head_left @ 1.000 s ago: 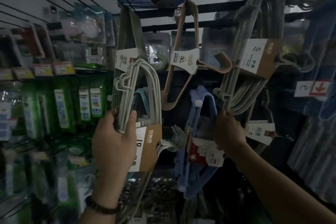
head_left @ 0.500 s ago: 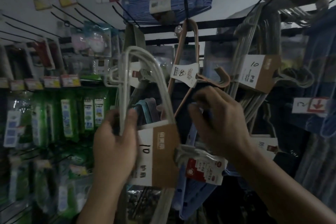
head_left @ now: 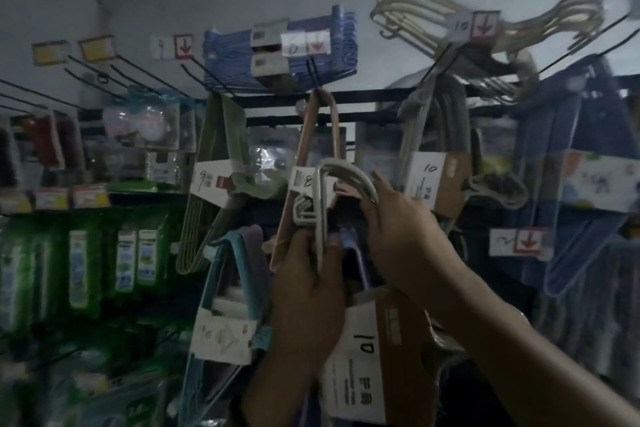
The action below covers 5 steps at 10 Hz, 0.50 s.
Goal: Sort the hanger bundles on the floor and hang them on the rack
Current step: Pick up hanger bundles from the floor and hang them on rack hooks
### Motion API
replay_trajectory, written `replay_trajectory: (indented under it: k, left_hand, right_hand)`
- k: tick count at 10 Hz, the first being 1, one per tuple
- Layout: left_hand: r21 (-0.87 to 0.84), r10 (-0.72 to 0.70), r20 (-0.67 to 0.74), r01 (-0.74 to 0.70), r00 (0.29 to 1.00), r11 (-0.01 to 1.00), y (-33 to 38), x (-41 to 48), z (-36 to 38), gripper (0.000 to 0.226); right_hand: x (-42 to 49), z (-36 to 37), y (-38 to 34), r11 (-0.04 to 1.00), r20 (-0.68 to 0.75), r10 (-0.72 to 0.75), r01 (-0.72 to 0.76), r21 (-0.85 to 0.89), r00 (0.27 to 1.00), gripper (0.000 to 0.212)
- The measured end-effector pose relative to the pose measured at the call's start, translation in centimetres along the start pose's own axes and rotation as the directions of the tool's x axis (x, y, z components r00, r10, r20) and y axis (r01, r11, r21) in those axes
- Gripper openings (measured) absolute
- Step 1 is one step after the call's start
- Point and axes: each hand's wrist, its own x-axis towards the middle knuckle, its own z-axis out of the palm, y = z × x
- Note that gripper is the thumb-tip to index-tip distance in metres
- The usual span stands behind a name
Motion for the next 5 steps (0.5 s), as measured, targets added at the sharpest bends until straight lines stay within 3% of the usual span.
replay_trajectory:
  k: [1, 3, 4, 5]
  left_hand:
    - [0.028, 0.065, 0.048, -0.066, 0.997, 0.997, 0.7, 0.9, 2.6, 0.047]
    - [-0.048, 0.084, 0.110, -0.079, 0.990, 0.996, 2.2, 2.9, 8.5, 0.044]
    - [0.006, 0.105, 0.258, -0.111, 0.960, 0.994, 5.7, 5.2, 9.7, 0.061]
    - [0.030, 0.103, 0.281, -0.116, 0.954, 0.993, 7.8, 9.4, 9.2, 0.070]
  right_hand:
    - [0.1, -1.7, 1.6, 0.992, -0.013, 0.106, -0.107, -0.071, 0.994, 0.021]
    - [0.5, -7.1, 4.5, 0.972, -0.168, 0.066, -0.101, -0.212, 0.984, 0.011]
    - [1.5, -10.4, 6.1, 0.964, -0.208, 0.062, -0.113, -0.240, 0.976, 0.018]
    - [2.8, -13.2, 7.4, 0.947, -0.207, 0.075, -0.135, -0.290, 0.975, 0.025]
